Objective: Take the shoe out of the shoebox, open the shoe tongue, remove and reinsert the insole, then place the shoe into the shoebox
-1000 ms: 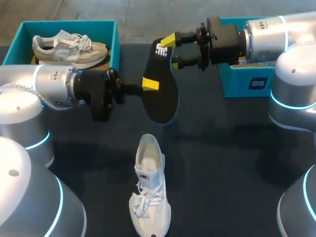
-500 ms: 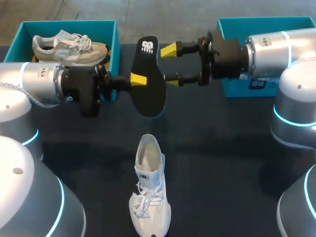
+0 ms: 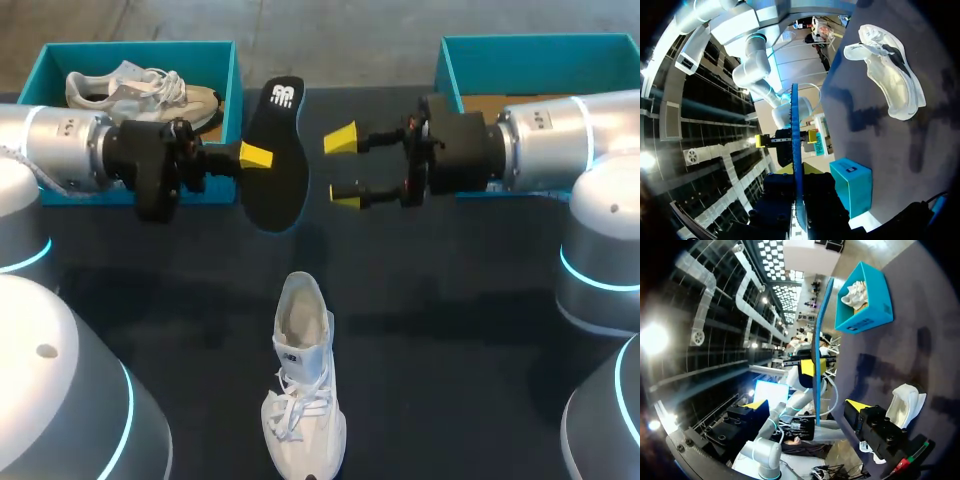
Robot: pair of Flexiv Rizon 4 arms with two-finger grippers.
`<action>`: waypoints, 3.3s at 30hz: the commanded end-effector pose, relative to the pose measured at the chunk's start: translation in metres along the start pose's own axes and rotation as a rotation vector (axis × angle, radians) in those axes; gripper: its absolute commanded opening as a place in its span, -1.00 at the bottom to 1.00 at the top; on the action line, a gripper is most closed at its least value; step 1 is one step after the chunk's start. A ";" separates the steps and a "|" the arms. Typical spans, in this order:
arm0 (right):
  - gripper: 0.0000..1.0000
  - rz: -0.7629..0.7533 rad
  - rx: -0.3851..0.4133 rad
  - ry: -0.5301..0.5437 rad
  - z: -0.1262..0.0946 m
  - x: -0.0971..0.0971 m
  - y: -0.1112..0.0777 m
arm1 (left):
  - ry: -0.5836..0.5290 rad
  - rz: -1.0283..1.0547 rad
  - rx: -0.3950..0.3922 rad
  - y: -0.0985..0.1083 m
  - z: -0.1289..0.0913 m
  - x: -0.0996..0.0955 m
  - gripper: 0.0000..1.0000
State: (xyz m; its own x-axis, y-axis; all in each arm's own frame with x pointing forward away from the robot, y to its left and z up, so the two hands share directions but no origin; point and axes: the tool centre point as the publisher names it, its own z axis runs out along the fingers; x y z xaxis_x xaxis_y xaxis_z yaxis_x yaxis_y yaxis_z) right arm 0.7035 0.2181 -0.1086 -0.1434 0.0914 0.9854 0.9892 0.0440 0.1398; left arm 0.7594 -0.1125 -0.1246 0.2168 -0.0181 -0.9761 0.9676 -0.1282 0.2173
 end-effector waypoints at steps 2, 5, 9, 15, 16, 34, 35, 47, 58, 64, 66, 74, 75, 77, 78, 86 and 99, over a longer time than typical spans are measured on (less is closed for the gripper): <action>1.00 0.002 -0.012 -0.009 -0.003 0.003 -0.006 | 0.019 0.009 0.066 0.002 -0.011 0.001 -1.00; 1.00 0.002 -0.012 -0.009 -0.003 0.003 -0.006 | 0.019 0.009 0.066 0.002 -0.011 0.001 -1.00; 1.00 0.002 -0.012 -0.009 -0.003 0.003 -0.006 | 0.019 0.009 0.066 0.002 -0.011 0.001 -1.00; 1.00 0.002 -0.012 -0.009 -0.003 0.003 -0.006 | 0.019 0.009 0.066 0.002 -0.011 0.001 -1.00; 1.00 0.002 -0.012 -0.009 -0.003 0.003 -0.006 | 0.019 0.009 0.066 0.002 -0.011 0.001 -1.00; 1.00 0.002 -0.012 -0.009 -0.003 0.003 -0.006 | 0.032 -0.528 0.039 0.002 -0.037 -0.005 -1.00; 1.00 0.002 -0.012 -0.009 -0.003 0.003 -0.006 | 0.038 -0.561 0.043 0.002 -0.037 -0.006 -1.00; 1.00 0.002 -0.012 -0.009 -0.003 0.003 -0.006 | 0.043 -0.920 0.050 0.005 -0.034 0.006 -1.00; 1.00 0.002 -0.012 -0.009 -0.003 0.003 -0.006 | -0.028 -1.288 0.144 0.005 -0.028 0.008 -1.00; 1.00 0.002 -0.012 -0.009 -0.003 0.003 -0.006 | -0.001 -1.306 0.115 0.005 -0.027 0.006 -1.00; 1.00 0.002 -0.012 -0.009 -0.003 0.003 -0.006 | -0.001 -1.306 0.115 0.005 -0.027 0.006 -1.00; 1.00 0.002 -0.012 -0.009 -0.003 0.003 -0.006 | -0.001 -1.306 0.115 0.005 -0.027 0.006 -1.00; 1.00 0.002 -0.012 -0.009 -0.003 0.003 -0.006 | -0.001 -1.306 0.115 0.005 -0.027 0.006 -1.00; 1.00 0.002 -0.012 -0.009 -0.003 0.003 -0.006 | -0.001 -1.306 0.115 0.005 -0.027 0.006 -1.00; 1.00 0.002 -0.012 -0.009 -0.003 0.003 -0.006 | -0.001 -1.306 0.115 0.005 -0.027 0.006 -1.00; 1.00 0.002 -0.012 -0.009 -0.003 0.003 -0.006 | -0.069 -1.895 0.123 0.010 -0.019 0.017 -1.00; 1.00 0.002 -0.012 -0.009 -0.003 0.003 -0.006 | -0.214 -2.532 0.170 0.012 -0.024 -0.005 -1.00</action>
State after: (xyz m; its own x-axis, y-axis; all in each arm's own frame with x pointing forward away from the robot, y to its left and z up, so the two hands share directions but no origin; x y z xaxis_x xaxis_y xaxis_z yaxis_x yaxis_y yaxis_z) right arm 0.6982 0.2140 -0.1063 -0.1429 0.0967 0.9850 0.9895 0.0341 0.1402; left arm 0.7788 -0.0912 -0.1197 -0.9687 0.1868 0.1634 -0.1862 -0.1123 -0.9761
